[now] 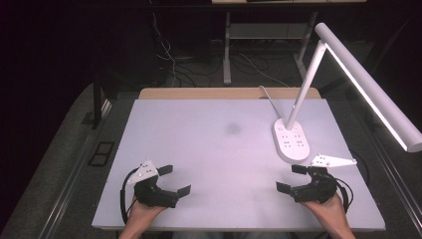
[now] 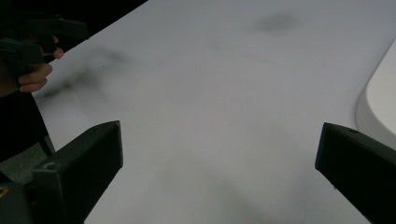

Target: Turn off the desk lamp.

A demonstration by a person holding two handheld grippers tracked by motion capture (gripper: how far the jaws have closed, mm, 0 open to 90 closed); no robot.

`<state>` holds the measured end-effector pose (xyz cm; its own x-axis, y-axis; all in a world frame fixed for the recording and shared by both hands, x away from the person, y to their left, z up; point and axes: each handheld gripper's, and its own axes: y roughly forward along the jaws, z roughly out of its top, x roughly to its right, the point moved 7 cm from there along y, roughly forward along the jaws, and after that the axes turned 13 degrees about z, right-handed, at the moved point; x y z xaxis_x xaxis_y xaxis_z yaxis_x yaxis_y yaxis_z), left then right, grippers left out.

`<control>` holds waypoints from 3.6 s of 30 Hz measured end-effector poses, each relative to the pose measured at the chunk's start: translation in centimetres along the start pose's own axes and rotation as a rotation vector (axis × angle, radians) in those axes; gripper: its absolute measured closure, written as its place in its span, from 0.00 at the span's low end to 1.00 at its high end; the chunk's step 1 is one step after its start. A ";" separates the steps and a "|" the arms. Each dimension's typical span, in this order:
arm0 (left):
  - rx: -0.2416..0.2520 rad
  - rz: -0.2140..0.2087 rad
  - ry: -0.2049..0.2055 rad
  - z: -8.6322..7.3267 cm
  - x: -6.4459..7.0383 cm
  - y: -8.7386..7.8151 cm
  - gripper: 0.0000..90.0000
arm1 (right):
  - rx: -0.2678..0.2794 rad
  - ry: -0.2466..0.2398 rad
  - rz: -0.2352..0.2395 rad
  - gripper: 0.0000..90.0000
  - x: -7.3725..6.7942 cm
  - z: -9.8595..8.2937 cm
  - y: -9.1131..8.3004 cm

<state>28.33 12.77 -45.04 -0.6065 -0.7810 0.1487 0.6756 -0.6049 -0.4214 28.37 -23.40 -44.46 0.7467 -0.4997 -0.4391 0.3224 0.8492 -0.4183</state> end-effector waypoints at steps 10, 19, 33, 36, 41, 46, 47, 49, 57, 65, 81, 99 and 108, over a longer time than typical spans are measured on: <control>0.001 -0.001 -0.001 0.0 0.0 -0.1 0.00 | -0.006 0.010 0.004 0.01 0.0 -0.1 -0.1; 0.005 0.004 -0.004 0.0 -0.1 -0.2 0.00 | -0.015 0.017 0.014 0.01 -0.1 -0.2 0.0; 0.004 0.005 -0.009 0.0 -0.1 -0.2 0.00 | -0.038 0.020 0.015 0.01 -0.4 -0.1 0.1; 0.004 0.005 -0.009 -0.1 -0.1 -0.2 0.00 | -0.050 0.011 0.010 0.01 -0.4 0.0 0.1; 0.005 0.008 -0.010 0.0 -0.2 -0.2 0.00 | -0.066 0.009 0.008 0.01 -0.4 0.4 0.0; 0.006 0.013 -0.015 0.0 -0.3 -0.2 0.00 | -0.074 0.003 0.008 0.01 -0.4 1.1 -0.2; 0.006 0.013 -0.015 -0.1 -0.3 -0.2 0.00 | -0.072 0.001 0.006 0.01 -0.2 1.5 -0.4; 0.006 0.013 -0.015 -0.1 -0.3 -0.2 0.00 | -0.072 0.002 0.006 0.01 -0.1 1.6 -0.4; 0.004 0.011 -0.013 -0.1 -0.3 -0.2 0.00 | -0.078 0.020 -0.020 0.01 1.3 2.4 -1.4; 0.004 0.010 -0.013 -0.1 -0.2 -0.1 0.00 | -0.076 0.037 -0.033 0.01 2.3 3.1 -2.2; 0.004 0.015 -0.012 -0.1 -0.4 -0.2 0.00 | -0.112 0.035 -0.056 0.01 4.3 5.3 -2.6; 0.004 0.015 -0.010 -0.1 -0.3 -0.2 0.00 | -0.148 0.022 -0.089 0.01 6.5 7.2 -2.9; 0.004 0.015 -0.009 -0.1 -0.4 -0.3 0.00 | -0.142 0.038 -0.131 0.01 8.6 8.7 -3.4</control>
<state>28.33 13.22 -45.05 -0.5930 -0.7910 0.1504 0.6859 -0.5941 -0.4202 38.78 -29.13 -39.93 0.6804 -0.6130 -0.4015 0.3286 0.7450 -0.5806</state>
